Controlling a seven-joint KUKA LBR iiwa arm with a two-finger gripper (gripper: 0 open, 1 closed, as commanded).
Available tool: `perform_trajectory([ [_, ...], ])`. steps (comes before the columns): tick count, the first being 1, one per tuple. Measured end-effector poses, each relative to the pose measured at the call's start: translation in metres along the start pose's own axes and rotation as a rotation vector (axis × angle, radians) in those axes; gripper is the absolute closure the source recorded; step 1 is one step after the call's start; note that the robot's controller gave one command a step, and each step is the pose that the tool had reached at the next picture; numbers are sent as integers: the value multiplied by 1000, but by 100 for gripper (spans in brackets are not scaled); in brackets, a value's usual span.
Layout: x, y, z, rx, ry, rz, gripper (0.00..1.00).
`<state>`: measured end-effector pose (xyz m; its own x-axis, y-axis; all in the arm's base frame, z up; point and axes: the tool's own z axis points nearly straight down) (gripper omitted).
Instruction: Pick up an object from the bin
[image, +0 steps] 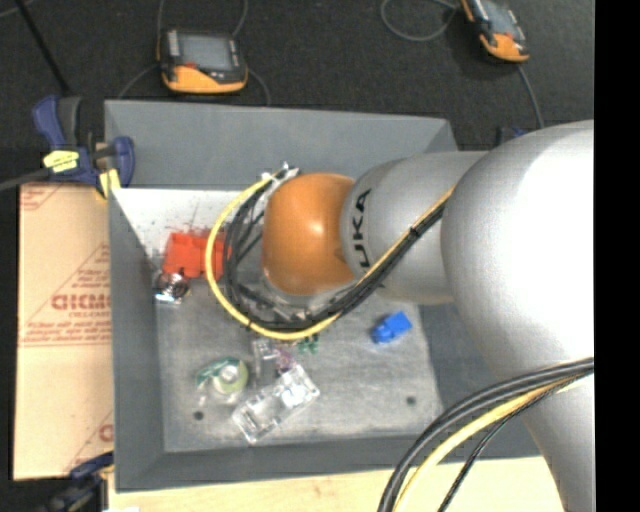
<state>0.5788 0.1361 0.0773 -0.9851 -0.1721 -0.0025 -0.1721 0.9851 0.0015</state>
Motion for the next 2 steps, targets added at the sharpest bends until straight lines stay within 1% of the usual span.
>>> perform_trajectory([
  [1,23,42,3,2,-16,-326,0],
  [2,25,41,5,1,-8,-320,100],
])
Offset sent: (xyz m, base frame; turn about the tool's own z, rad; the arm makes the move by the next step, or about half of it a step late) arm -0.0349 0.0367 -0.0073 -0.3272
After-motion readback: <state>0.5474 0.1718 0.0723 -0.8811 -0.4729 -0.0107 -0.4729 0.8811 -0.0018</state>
